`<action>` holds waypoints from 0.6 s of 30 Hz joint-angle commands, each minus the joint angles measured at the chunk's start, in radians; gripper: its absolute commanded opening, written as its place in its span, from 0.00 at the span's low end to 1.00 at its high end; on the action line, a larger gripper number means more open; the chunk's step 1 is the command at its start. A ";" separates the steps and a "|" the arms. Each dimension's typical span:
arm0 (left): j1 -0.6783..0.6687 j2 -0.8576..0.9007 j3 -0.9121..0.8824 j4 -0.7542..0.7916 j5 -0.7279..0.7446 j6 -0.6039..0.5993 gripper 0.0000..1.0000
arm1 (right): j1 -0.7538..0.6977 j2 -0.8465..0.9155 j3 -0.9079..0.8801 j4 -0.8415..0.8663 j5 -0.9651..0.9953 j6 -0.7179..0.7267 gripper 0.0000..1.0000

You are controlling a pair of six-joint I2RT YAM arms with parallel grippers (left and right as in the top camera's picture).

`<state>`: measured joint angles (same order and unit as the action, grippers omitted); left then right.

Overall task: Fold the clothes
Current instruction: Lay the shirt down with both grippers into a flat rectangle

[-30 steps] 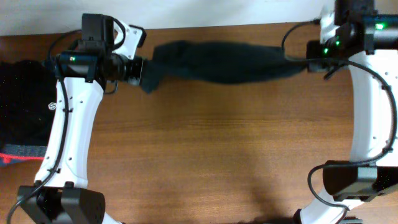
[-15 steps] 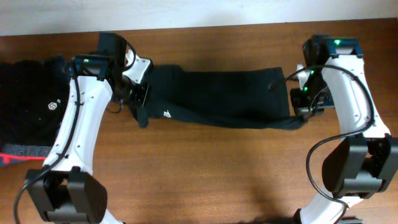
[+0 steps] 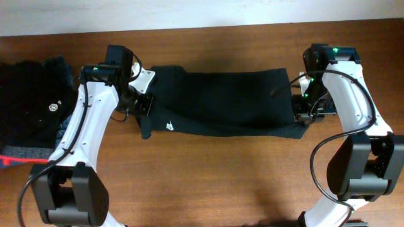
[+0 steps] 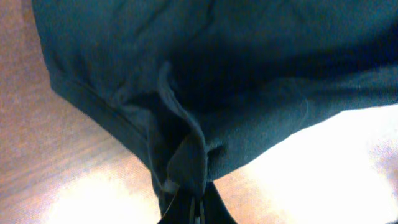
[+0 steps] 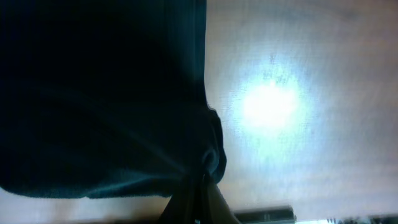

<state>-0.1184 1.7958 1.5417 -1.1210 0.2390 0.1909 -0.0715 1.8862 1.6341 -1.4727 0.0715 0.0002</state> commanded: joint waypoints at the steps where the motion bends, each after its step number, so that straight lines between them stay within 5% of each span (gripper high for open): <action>1: -0.004 0.025 -0.035 0.042 0.008 -0.003 0.00 | -0.008 0.001 -0.002 0.054 0.019 0.009 0.07; 18: -0.004 0.041 -0.167 0.347 -0.110 -0.048 0.00 | -0.008 0.060 -0.060 0.208 0.019 0.009 0.13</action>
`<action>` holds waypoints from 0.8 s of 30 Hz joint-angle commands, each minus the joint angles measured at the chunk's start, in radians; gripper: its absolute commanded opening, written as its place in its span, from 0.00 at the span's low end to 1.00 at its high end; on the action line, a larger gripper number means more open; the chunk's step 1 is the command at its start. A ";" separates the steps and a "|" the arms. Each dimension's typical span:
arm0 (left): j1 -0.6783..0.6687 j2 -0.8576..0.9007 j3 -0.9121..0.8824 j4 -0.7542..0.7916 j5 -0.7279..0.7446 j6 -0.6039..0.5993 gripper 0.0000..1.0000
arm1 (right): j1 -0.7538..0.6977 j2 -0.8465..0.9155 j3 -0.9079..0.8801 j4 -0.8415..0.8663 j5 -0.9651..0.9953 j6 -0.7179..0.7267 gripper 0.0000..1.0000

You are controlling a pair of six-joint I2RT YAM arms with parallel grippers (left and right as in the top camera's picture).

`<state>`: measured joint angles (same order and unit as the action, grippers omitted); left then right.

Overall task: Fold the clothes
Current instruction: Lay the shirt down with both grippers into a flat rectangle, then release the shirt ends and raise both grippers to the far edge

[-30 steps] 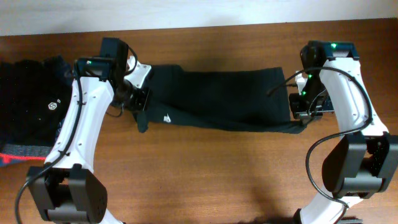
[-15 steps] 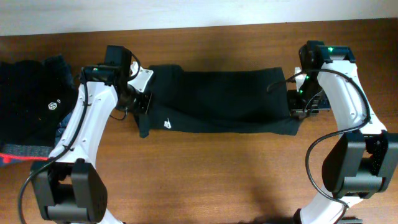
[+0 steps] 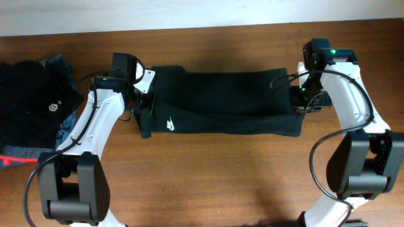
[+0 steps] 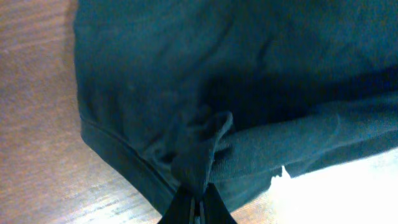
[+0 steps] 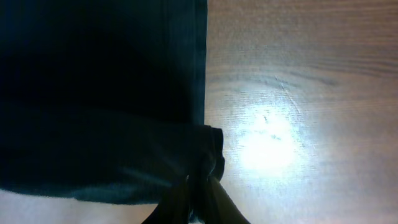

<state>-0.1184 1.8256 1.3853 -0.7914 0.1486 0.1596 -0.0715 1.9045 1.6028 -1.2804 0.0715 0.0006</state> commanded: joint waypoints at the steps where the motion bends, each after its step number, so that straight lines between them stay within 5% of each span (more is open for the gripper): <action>1: -0.004 0.011 -0.010 0.026 -0.019 -0.016 0.00 | -0.008 0.051 -0.037 0.031 0.019 0.008 0.13; 14: -0.004 0.039 -0.010 0.066 -0.026 -0.016 0.03 | -0.008 0.097 -0.056 0.232 0.019 0.009 0.10; 19: -0.004 0.064 -0.010 0.050 -0.026 -0.016 0.03 | -0.008 0.097 -0.056 0.283 0.019 0.009 0.46; 24: -0.004 0.071 -0.010 0.048 -0.027 -0.016 0.13 | -0.008 0.097 -0.056 0.286 0.019 0.009 0.47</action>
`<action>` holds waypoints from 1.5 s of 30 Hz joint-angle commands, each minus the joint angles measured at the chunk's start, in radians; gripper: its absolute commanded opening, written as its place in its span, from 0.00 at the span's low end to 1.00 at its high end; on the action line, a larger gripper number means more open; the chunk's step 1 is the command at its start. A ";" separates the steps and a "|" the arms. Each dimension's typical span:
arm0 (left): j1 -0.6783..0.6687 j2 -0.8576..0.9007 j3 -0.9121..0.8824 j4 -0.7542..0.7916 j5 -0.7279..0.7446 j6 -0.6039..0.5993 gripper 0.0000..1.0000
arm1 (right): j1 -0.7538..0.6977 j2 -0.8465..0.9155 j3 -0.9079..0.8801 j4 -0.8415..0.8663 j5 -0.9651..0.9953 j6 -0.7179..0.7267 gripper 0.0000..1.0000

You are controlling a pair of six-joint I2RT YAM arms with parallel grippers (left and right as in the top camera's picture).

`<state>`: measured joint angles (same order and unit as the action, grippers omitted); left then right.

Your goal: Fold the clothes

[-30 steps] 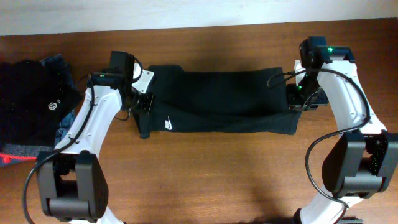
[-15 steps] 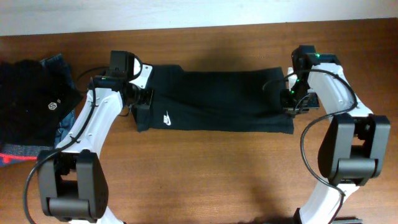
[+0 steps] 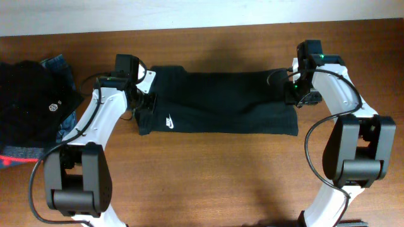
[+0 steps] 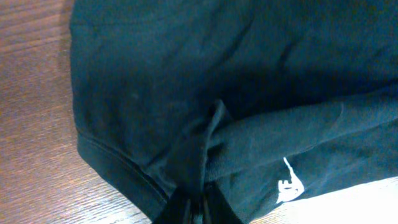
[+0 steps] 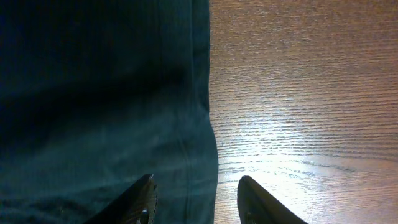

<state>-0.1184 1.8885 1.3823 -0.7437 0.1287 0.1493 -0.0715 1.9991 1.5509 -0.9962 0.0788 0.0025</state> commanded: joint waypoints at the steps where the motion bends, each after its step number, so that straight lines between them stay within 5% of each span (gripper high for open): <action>1: -0.004 0.008 -0.007 0.002 -0.007 -0.006 0.18 | -0.008 0.003 -0.005 0.002 0.012 0.007 0.47; 4: -0.003 0.008 -0.007 0.015 -0.024 -0.006 0.32 | -0.008 0.003 -0.005 0.002 0.012 0.007 0.46; 10: -0.003 0.008 -0.007 0.069 -0.076 -0.006 0.35 | -0.008 0.003 -0.005 -0.002 0.011 0.007 0.38; 21: -0.003 0.008 -0.007 0.192 -0.078 -0.023 0.36 | -0.008 0.003 -0.003 0.001 -0.018 0.006 0.39; 27: 0.001 0.008 -0.002 0.311 -0.069 -0.048 0.57 | -0.008 0.003 0.074 0.041 -0.097 -0.004 0.77; 31: 0.011 0.008 0.031 0.378 -0.048 -0.060 0.63 | -0.008 0.003 0.142 0.087 -0.159 -0.058 0.79; 37: 0.039 0.035 0.169 0.338 -0.026 -0.079 0.99 | -0.008 0.003 0.241 0.064 -0.167 -0.057 0.90; 40: 0.057 0.104 0.306 0.267 0.016 -0.087 0.99 | -0.008 0.003 0.289 0.063 -0.190 -0.057 0.99; 45: 0.079 0.295 0.604 0.081 0.110 -0.102 0.99 | -0.008 0.036 0.365 0.090 -0.205 -0.064 0.99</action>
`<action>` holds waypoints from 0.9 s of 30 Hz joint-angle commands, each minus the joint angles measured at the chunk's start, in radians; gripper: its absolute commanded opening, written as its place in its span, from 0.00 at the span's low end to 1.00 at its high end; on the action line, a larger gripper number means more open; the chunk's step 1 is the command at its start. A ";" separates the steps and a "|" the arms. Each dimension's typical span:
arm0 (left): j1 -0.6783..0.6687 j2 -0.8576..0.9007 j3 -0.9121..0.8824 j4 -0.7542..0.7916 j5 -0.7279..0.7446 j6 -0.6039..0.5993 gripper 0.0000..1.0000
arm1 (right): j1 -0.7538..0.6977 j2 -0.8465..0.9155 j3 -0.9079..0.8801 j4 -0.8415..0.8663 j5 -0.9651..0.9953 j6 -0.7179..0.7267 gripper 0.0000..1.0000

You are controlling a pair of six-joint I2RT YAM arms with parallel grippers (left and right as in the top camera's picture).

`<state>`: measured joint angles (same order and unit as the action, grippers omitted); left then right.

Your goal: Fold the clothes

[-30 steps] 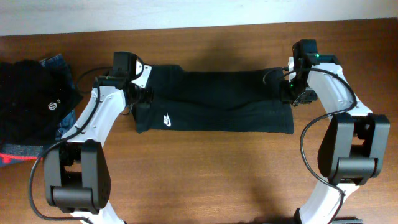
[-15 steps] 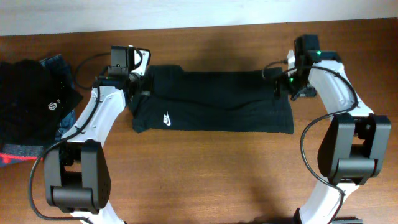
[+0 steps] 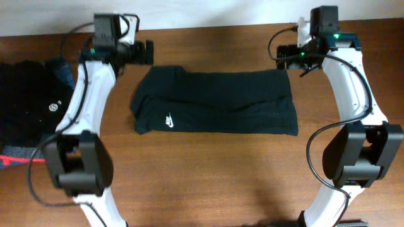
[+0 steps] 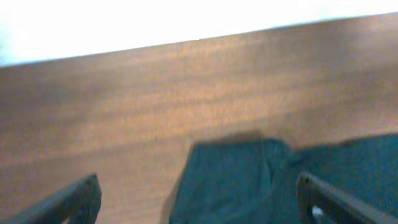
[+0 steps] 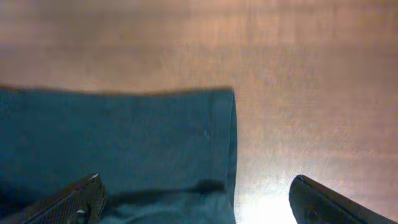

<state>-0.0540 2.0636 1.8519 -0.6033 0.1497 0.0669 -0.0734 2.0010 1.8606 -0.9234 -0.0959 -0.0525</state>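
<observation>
A dark green garment (image 3: 214, 101) with a small white logo (image 3: 169, 118) lies flat on the wooden table, folded into a long band. My left gripper (image 3: 146, 53) hangs open above the table just behind the garment's left end; the left wrist view shows that end of the cloth (image 4: 249, 180) between the spread fingers (image 4: 74, 199), untouched. My right gripper (image 3: 282, 55) is open behind the right end. In the right wrist view the hemmed corner (image 5: 217, 137) lies below the open gripper (image 5: 196, 199), which holds nothing.
A heap of other clothes (image 3: 28, 107) sits at the table's left edge: black knitwear, a bit of denim (image 3: 60, 66) and a red-trimmed piece. The table's back edge meets a white wall (image 3: 202, 12) just behind both grippers.
The left gripper has let go of the garment's left end. Both grippers now stand open, raised and drawn back behind the cloth. The garment lies flat.
At first both grippers were shut on pinches of cloth at the garment's two ends, with its near edge uneven. Then the ends lay further back and the band straighter. Then the right gripper was open while the left still pinched. Now both are open and off the cloth.
</observation>
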 commanded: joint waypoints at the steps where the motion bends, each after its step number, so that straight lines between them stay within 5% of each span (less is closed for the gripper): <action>1: 0.014 0.159 0.193 -0.096 0.105 -0.022 0.99 | -0.006 0.045 0.064 0.024 -0.043 -0.016 0.99; 11: -0.003 0.361 0.306 -0.149 0.200 -0.022 0.99 | -0.006 0.240 0.073 0.200 -0.077 -0.021 0.99; 27: -0.023 0.471 0.305 -0.128 0.203 -0.021 0.99 | -0.007 0.398 0.072 0.213 -0.073 -0.019 0.99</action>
<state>-0.0731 2.5111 2.1338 -0.7383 0.3344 0.0551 -0.0734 2.3642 1.9263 -0.7090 -0.1600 -0.0643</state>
